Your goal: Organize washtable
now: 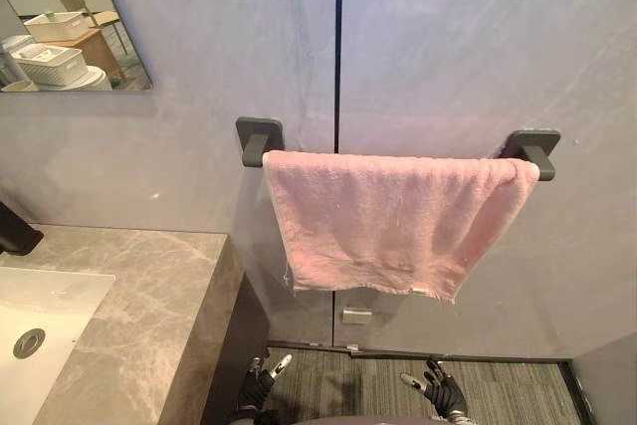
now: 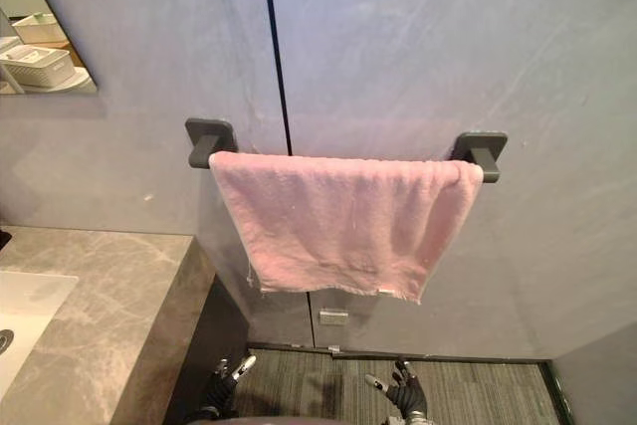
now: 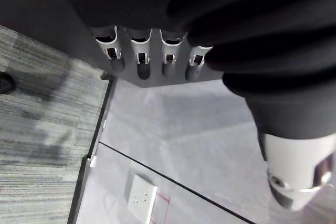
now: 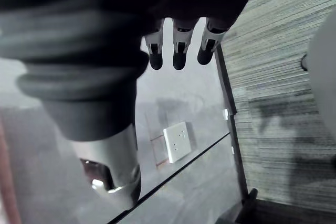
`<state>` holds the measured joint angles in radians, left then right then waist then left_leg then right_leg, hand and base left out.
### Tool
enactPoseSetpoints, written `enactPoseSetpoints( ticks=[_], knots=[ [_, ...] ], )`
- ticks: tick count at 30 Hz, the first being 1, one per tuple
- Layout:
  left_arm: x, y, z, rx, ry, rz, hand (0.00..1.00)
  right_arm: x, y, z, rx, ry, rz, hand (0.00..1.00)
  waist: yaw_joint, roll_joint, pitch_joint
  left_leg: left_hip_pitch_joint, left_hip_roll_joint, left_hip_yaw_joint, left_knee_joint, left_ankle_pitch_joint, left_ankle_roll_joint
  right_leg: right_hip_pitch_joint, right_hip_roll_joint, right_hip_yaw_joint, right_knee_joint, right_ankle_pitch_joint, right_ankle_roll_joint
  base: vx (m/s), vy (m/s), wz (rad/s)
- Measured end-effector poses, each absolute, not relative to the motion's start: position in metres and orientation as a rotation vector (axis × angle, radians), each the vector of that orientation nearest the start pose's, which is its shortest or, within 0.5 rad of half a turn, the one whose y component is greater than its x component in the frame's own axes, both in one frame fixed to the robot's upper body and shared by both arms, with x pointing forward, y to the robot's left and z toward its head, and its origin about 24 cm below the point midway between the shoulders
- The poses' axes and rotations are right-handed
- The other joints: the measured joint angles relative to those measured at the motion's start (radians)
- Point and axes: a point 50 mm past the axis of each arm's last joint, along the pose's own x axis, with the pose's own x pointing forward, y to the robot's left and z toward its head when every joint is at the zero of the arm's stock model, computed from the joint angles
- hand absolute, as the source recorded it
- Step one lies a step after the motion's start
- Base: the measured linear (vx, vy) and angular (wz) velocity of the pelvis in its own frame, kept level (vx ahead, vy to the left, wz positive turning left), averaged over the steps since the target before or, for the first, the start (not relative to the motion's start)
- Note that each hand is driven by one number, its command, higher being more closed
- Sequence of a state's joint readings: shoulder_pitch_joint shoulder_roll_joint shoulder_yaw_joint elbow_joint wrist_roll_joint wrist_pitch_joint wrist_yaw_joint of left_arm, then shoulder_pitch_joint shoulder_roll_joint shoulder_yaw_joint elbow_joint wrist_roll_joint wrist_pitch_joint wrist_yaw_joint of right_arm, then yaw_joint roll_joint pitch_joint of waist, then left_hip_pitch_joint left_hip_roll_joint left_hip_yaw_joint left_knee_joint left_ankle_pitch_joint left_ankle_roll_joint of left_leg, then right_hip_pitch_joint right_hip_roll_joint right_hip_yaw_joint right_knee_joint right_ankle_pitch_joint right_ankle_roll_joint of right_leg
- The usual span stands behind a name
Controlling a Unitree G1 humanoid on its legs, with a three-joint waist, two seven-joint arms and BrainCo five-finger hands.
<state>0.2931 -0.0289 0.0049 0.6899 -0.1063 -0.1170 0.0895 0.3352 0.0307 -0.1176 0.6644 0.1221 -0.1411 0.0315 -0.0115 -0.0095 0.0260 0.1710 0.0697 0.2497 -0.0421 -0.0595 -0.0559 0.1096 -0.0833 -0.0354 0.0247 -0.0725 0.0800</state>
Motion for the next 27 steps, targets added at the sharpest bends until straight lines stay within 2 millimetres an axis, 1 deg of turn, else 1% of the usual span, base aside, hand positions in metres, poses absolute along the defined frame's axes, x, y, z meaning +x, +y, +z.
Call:
enactPoseSetpoints(
  ticks=[3, 8, 13, 16, 19, 21, 22, 24, 25, 27],
  knots=[
    [0.095, 0.16, -0.141, -0.099, 0.877, 0.233, 0.0, 0.088, -0.174, -0.139, 0.178, 0.843, -0.244, 0.0, -0.002, -0.001, 0.003, 0.014, -0.002, 0.001, -0.009, 0.001, 0.0, 0.013, 0.001, 0.003, -0.012, 0.006, -0.001, -0.04, -0.023, -0.04],
    [0.093, 0.166, -0.145, -0.083, 0.902, 0.264, 0.0, 0.086, -0.178, -0.145, 0.152, 0.886, -0.255, 0.0, -0.001, 0.003, 0.01, 0.013, -0.01, 0.0, -0.013, 0.005, 0.002, 0.009, 0.001, 0.007, -0.016, 0.012, -0.002, -0.06, -0.021, -0.03],
    [0.092, 0.173, -0.147, -0.069, 0.914, 0.281, 0.0, 0.091, -0.181, -0.146, 0.137, 0.897, -0.266, 0.0, -0.001, -0.001, 0.037, 0.011, -0.012, 0.0, -0.028, 0.01, 0.004, 0.003, 0.002, 0.009, -0.025, 0.017, -0.001, -0.05, -0.028, -0.02],
    [0.089, 0.177, -0.149, -0.05, 0.93, 0.298, 0.0, 0.092, -0.18, -0.147, 0.136, 0.899, -0.265, 0.0, -0.001, -0.004, 0.042, 0.0, -0.014, 0.003, -0.028, 0.01, 0.004, -0.01, 0.002, 0.014, -0.025, 0.018, 0.0, 0.02, -0.029, -0.03],
    [0.095, 0.179, -0.148, -0.03, 0.918, 0.286, 0.0, 0.097, -0.179, -0.146, 0.121, 0.892, -0.25, 0.0, 0.001, -0.011, 0.068, 0.0, -0.013, 0.01, -0.028, 0.009, 0.004, -0.013, 0.003, 0.02, -0.024, 0.018, 0.0, 0.02, -0.024, -0.07],
    [0.102, 0.18, -0.146, -0.019, 0.903, 0.279, 0.0, 0.109, -0.181, -0.143, 0.096, 0.866, -0.228, 0.0, 0.012, -0.011, 0.09, -0.007, -0.006, 0.037, -0.025, 0.007, 0.003, -0.049, 0.011, 0.042, 0.007, 0.017, 0.0, -0.03, -0.029, -0.39],
    [0.111, 0.182, -0.144, -0.003, 0.883, 0.271, 0.0, 0.123, -0.178, -0.139, 0.087, 0.836, -0.205, 0.0, 0.023, -0.015, 0.109, -0.037, 0.0, 0.053, -0.003, 0.005, 0.004, -0.099, 0.016, 0.042, 0.06, 0.014, -0.004, -0.05, -0.034, -0.43],
    [0.122, 0.185, -0.141, 0.012, 0.857, 0.261, 0.0, 0.134, -0.174, -0.136, 0.084, 0.811, -0.182, 0.0, 0.021, -0.031, 0.131, -0.076, 0.002, 0.049, 0.028, 0.003, 0.007, -0.144, 0.009, 0.036, 0.103, 0.006, -0.004, -0.05, -0.031, -0.1],
    [0.127, 0.185, -0.139, 0.016, 0.845, 0.255, 0.0, 0.137, -0.171, -0.135, 0.077, 0.806, -0.164, 0.0, 0.021, -0.037, 0.138, -0.1, 0.008, 0.043, 0.047, 0.001, 0.01, -0.167, -0.002, 0.033, 0.128, 0.001, -0.002, -0.06, -0.002, 0.28],
    [0.132, 0.181, -0.138, 0.023, 0.836, 0.234, 0.0, 0.133, -0.17, -0.137, 0.074, 0.817, -0.158, 0.0, 0.018, -0.041, 0.139, -0.115, 0.0, 0.017, 0.064, -0.002, 0.016, -0.174, -0.025, 0.029, 0.17, -0.042, 0.004, -0.04, 0.012, 0.5]
  ],
)
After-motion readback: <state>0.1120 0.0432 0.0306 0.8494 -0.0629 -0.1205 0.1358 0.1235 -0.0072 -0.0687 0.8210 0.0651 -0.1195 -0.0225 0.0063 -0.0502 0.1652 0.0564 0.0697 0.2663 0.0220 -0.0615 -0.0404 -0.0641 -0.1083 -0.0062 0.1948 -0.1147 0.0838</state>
